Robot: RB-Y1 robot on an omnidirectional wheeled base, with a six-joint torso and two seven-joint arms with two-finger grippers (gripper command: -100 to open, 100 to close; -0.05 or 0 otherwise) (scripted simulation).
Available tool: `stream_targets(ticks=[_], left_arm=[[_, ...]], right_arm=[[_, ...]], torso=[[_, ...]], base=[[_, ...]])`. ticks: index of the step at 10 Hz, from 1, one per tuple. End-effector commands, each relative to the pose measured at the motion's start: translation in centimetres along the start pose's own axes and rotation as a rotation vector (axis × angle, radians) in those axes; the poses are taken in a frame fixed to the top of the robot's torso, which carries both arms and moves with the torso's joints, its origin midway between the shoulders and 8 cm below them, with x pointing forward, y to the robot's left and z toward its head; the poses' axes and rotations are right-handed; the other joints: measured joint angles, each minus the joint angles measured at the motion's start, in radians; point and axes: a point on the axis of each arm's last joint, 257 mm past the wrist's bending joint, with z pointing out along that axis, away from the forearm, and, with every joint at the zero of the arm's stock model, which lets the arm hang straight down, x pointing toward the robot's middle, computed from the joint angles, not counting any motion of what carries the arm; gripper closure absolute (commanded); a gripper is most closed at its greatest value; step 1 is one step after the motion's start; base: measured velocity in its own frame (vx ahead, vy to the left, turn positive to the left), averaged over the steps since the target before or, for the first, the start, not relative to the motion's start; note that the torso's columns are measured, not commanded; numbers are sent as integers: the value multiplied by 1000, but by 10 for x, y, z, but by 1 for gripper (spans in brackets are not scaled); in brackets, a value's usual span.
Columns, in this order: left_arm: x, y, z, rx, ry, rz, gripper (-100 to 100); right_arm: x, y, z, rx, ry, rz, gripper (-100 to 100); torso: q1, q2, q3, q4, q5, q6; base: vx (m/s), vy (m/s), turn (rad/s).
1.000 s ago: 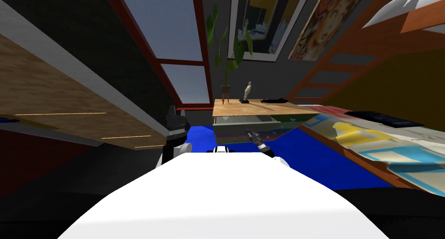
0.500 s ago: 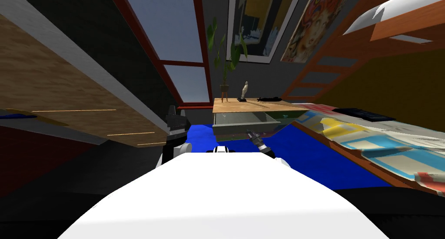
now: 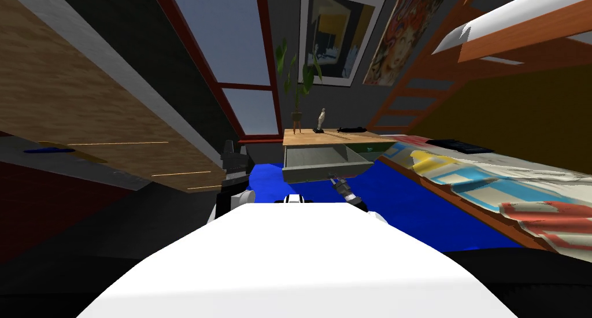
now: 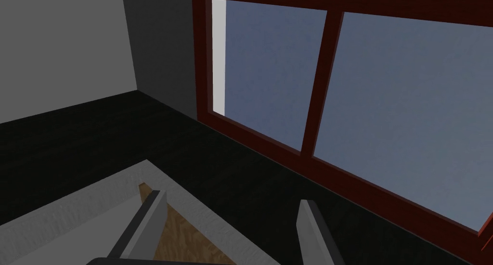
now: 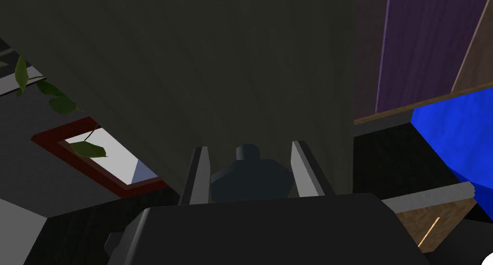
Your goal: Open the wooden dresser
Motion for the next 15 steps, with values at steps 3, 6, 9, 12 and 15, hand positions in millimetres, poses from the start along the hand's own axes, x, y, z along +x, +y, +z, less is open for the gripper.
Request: stream_targets(ticks=[3,6,9,12,15], left_arm=[[0,0,0,0,0,0,0],[0,0,0,0,0,0,0],[0,0,0,0,0,0,0],[0,0,0,0,0,0,0],[0,0,0,0,0,0,0]], right_arm=[[16,-32,0,-1,6,0,-100],[24,-52,1,1,7,1,-100],[26,-59,2,2,7,1,-100],[28,-65,2,3,7,1,-100],[30,-49,-2,-29,24,-16,0]], torso=[[-1,-8,-6,0,3,2],[0,5,-3,6,8,3],[6,9,-7,11,17,4],[7,10,-10,13,21,5],[9,9,-8,10,20,3]], base=[[6,55,6],[-10,47,10],[-13,24,5],[-5,17,-1],[2,6,-5]])
